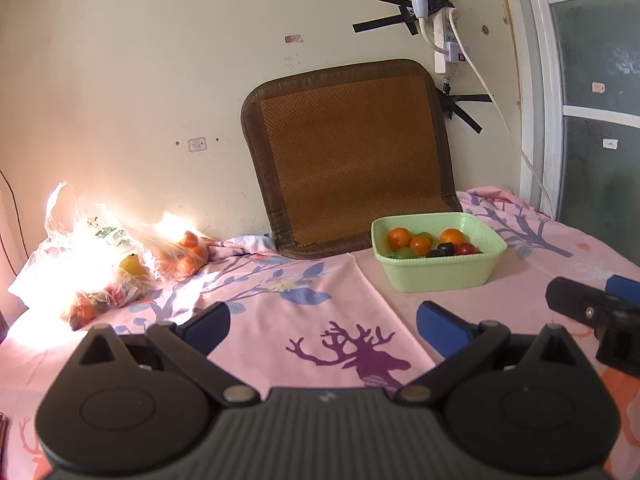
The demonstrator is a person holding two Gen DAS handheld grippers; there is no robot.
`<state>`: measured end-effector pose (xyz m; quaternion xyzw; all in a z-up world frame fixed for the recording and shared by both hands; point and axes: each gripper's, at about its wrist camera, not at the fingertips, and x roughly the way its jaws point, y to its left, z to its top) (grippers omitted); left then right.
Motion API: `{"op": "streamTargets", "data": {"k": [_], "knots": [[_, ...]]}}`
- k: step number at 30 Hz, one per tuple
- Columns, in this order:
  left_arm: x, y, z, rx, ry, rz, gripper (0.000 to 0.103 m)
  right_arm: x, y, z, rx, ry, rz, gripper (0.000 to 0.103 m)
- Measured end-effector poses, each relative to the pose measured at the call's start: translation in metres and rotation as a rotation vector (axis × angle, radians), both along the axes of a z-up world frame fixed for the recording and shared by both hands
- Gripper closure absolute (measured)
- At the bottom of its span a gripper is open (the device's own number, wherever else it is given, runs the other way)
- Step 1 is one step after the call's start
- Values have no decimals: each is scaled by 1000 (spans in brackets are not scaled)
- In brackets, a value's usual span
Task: Organize fruits
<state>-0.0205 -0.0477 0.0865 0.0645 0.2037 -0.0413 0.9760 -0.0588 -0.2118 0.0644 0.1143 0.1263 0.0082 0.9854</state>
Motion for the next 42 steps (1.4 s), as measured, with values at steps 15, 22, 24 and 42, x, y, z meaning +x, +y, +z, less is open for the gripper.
{"op": "streamTargets", "data": {"k": [15, 22, 24, 42], "knots": [[6, -17, -21, 59, 78, -31, 0, 3, -10, -8, 39, 28, -18, 23], [7, -22, -25, 75, 93, -45, 0, 3, -12, -10, 54, 36, -21, 23], [7, -23, -26, 79, 96, -47, 0, 4, -13, -11, 56, 39, -22, 23], [9, -26, -30, 91, 118, -55, 0, 7, -14, -14, 70, 59, -22, 22]]}}
